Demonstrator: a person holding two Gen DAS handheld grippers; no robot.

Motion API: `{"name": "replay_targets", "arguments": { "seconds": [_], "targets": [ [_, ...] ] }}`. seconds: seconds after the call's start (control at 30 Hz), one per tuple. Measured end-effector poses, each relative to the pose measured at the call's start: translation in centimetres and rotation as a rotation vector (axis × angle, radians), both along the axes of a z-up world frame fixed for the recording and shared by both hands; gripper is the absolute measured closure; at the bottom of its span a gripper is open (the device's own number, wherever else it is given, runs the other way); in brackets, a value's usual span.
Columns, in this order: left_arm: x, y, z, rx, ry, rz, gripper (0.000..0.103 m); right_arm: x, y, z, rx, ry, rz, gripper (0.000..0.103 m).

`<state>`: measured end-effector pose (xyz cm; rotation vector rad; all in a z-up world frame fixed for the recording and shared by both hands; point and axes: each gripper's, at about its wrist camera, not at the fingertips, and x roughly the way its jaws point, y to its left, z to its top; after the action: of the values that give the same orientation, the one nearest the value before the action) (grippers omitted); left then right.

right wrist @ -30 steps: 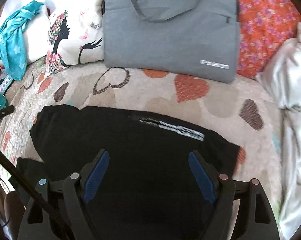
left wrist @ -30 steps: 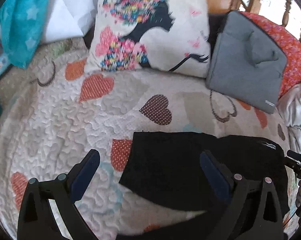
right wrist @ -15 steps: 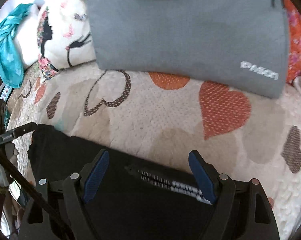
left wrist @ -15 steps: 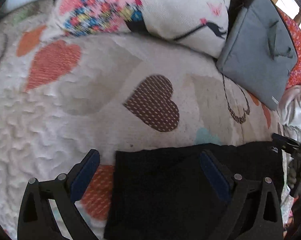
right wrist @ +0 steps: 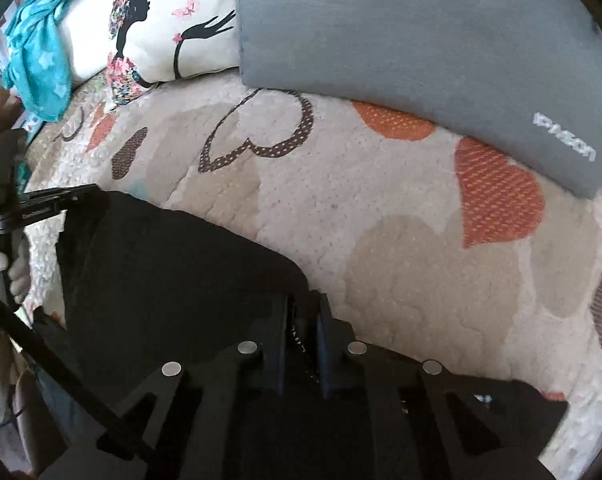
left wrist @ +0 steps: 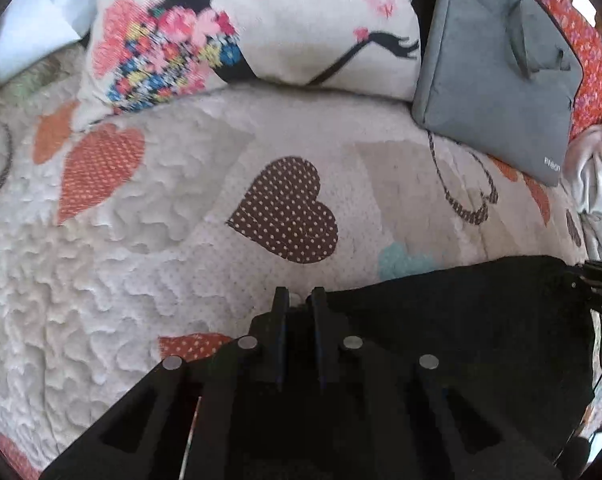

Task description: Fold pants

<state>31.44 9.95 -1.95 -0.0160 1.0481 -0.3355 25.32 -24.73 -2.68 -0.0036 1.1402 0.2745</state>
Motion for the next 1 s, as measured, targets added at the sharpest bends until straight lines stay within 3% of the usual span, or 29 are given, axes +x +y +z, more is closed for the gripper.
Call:
{"name": "replay_targets", "arguments": {
  "seconds": [0.2,0.47,0.67,0.8,1.0],
  "targets": [
    [-2.6,0.3,4.1,-0.005,-0.102,0.004,0.093,-1.9,0.4,2.8,-0.021,-0.073,-0.057,0.091],
    [-9.4,0.5,8.4,-0.052,-0.222,-0.013,0.093,-8.3,0.2,6.5,-0.010,-0.170,-0.111,0.091],
    [-15.4,1.3,8.1,-0.014,-0.276,-0.037,0.092,-15.9,1.3,6.6,-0.006,-0.194,-0.113,0.091],
    [-19.9,1.8,6.7,0.025,-0.282,-0.070,0.092,-20.6,2.1,5.0,0.011,-0.152,-0.121,0.091],
    [-24.7,2.8,3.0,0.063,-0.177,-0.092,0.090,-26.0,2.4,1.1,0.046,-0.035,-0.164,0.092]
  ]
}}
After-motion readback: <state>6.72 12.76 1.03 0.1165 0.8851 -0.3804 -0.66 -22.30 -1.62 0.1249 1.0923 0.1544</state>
